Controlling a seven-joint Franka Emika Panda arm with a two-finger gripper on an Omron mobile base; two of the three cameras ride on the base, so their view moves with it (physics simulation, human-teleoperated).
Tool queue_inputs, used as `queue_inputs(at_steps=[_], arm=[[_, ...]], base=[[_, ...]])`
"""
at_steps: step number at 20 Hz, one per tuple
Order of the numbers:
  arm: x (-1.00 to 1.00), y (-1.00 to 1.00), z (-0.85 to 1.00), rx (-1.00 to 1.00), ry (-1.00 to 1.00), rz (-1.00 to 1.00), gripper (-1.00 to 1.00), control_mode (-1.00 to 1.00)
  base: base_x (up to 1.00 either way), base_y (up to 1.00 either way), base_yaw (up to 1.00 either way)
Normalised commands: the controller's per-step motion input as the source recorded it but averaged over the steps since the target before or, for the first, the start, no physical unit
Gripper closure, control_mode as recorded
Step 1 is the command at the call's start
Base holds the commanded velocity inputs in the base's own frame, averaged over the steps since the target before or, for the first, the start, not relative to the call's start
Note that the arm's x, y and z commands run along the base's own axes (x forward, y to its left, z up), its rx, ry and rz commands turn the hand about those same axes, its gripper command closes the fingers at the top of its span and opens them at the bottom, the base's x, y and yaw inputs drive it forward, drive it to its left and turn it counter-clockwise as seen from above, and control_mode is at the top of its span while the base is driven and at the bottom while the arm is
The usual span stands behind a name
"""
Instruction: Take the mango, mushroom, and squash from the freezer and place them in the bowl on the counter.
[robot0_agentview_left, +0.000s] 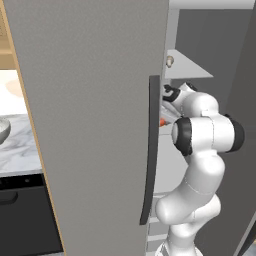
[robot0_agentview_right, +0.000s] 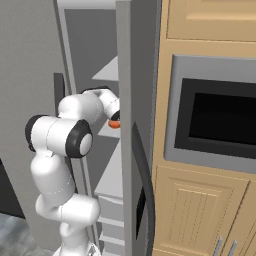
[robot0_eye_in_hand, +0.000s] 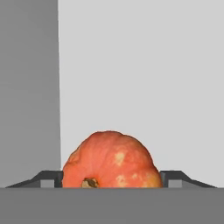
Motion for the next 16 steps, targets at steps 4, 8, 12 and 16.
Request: queue_inputs(at_steps=[4, 8, 12, 16], arm=[[-0.24, -0.05, 0.0, 0.0, -0.04, 0.0, 1.0, -1.0], [-0.38, 0.0, 0.0, -0.06, -0.08, -0.01, 1.0, -1.0], [-0.37, 0.0, 0.13, -0.04, -0.09, -0.01, 1.0, -1.0], [-0.34, 0.0, 0.32, -0.17, -0.06, 0.0, 1.0, -1.0]], base=[[0.0, 0.0, 0.0], [0.0, 0.0, 0.0], [0.0, 0.0, 0.0], [0.0, 0.0, 0.0]])
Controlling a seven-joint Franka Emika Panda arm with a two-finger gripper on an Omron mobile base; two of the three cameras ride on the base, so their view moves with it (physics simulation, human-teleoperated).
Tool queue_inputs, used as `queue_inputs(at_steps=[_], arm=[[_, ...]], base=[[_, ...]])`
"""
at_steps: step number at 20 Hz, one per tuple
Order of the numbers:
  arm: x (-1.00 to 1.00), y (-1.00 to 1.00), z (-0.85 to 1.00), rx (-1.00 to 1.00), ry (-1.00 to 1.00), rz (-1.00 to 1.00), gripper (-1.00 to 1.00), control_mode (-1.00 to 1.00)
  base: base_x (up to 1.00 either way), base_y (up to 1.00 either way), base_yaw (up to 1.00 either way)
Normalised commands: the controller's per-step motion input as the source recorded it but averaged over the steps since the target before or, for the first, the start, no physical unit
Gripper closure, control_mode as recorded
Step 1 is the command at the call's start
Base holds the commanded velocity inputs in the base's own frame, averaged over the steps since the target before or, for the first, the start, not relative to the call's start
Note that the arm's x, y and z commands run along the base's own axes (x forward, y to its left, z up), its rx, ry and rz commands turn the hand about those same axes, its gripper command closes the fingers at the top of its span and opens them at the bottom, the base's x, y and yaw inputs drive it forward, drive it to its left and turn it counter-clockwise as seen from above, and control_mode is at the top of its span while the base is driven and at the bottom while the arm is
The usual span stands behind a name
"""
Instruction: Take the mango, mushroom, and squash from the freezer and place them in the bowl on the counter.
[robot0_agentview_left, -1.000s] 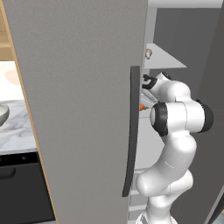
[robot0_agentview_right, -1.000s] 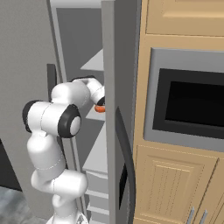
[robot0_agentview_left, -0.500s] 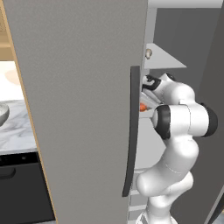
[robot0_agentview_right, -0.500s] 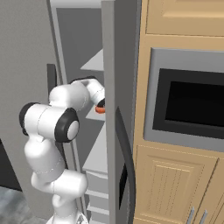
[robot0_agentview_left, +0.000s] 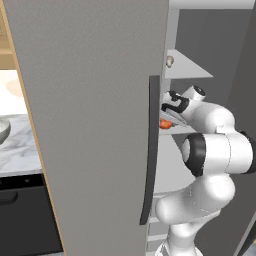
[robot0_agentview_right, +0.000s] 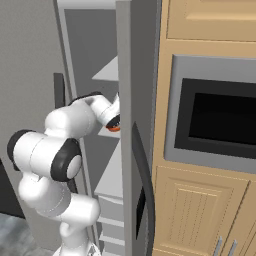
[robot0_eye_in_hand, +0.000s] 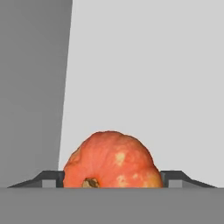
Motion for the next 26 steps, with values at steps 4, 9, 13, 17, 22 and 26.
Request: queue_inputs(at_steps=[4, 9, 13, 17, 22, 26], arm=[[-0.48, 0.0, 0.49, -0.21, -0.02, 0.0, 1.0, -1.0], [-0.51, 0.0, 0.54, -0.22, 0.0, 0.0, 1.0, -1.0], [-0.7, 0.0, 0.34, -0.1, 0.04, -0.01, 1.0, -1.0], [-0.82, 0.0, 0.32, -0.05, 0.02, -0.02, 1.0, -1.0], [-0.88, 0.0, 0.22, 0.0, 0.08, -0.05, 1.0, -1.0], [-0.81, 0.0, 0.0, 0.02, 0.07, -0.13, 1.0, -1.0]], base=[[0.0, 0.0, 0.0], [0.0, 0.0, 0.0], [0.0, 0.0, 0.0], [0.0, 0.0, 0.0], [0.0, 0.0, 0.0], [0.0, 0.0, 0.0]])
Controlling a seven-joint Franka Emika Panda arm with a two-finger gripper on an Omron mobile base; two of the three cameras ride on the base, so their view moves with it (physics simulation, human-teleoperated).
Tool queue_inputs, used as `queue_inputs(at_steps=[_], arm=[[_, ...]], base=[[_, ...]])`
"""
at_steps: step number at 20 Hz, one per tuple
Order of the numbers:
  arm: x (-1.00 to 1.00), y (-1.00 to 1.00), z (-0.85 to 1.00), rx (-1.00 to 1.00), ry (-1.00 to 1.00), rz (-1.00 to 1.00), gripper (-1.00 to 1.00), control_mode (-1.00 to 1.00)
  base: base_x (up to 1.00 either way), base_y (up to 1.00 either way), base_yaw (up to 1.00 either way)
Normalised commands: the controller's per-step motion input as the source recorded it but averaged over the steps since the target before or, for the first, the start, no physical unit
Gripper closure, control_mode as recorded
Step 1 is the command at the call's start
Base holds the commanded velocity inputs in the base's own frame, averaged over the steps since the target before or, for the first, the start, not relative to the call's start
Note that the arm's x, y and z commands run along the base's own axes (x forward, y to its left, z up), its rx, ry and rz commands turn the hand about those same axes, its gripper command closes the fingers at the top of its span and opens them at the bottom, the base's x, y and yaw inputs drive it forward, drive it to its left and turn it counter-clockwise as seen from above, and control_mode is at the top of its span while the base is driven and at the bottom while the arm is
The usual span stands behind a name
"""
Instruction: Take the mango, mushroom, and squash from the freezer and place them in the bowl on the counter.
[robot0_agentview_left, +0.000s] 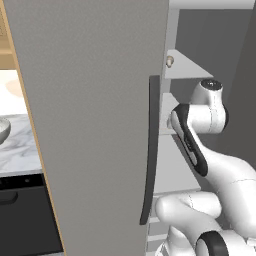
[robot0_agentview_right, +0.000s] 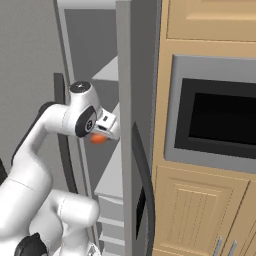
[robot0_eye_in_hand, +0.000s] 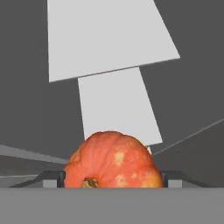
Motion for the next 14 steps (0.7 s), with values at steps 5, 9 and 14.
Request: queue_inputs(at_steps=[5, 9, 14], arm=[[-0.75, 0.02, -0.01, 0.05, 0.04, -0.12, 1.0, -1.0], [-0.49, 0.24, 0.0, 0.01, 0.0, -0.04, 1.0, -1.0], [-0.24, 0.23, 0.0, 0.0, 0.0, 0.0, 1.0, -1.0]], base=[[0.0, 0.0, 0.0], [0.0, 0.0, 0.0], [0.0, 0.0, 0.0]])
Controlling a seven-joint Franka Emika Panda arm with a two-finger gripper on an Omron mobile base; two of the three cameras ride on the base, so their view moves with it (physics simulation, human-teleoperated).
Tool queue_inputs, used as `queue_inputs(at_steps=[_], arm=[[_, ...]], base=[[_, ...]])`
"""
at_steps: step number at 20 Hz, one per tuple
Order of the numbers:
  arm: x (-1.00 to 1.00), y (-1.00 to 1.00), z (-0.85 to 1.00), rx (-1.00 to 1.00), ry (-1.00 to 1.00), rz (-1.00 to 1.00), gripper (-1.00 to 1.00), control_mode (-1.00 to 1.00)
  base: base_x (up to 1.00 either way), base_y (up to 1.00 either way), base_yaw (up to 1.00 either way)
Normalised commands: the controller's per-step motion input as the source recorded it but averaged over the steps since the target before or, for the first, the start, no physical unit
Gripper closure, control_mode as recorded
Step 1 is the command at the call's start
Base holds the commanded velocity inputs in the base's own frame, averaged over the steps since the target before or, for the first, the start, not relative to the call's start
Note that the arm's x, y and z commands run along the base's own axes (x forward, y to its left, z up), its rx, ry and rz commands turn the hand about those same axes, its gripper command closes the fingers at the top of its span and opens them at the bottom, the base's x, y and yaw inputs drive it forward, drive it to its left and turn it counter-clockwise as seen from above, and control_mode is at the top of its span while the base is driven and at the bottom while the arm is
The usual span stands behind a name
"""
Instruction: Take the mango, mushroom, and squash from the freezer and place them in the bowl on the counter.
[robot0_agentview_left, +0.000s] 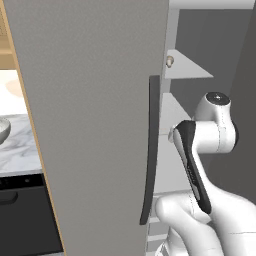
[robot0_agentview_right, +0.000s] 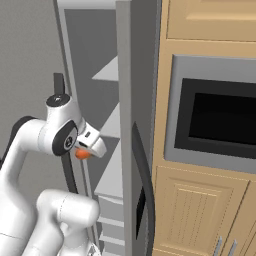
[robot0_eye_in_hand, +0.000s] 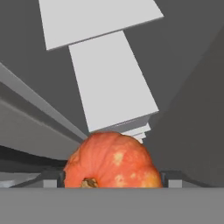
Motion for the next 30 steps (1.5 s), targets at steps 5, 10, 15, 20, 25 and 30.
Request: queue_inputs(at_steps=[5, 10, 15, 20, 25, 30], arm=[[-0.2, 0.14, -0.04, 0.0, 0.0, 0.05, 1.0, -1.0], [0.0, 0.01, -0.05, 0.0, 0.01, 0.04, 1.0, -1.0], [0.0, 0.03, -0.01, 0.0, 0.0, 0.01, 1.0, -1.0], [0.0, 0.14, -0.04, 0.0, 0.0, 0.01, 1.0, 1.0], [0.0, 0.0, 0.0, 0.0, 0.0, 0.0, 1.0, 1.0], [0.0, 0.0, 0.0, 0.0, 0.0, 0.0, 1.0, 1.0]], base=[[0.0, 0.0, 0.0], [0.0, 0.0, 0.0], [0.0, 0.0, 0.0], [-0.04, 0.22, 0.01], [-0.25, 0.7, 0.03], [-0.02, 0.92, 0.06]])
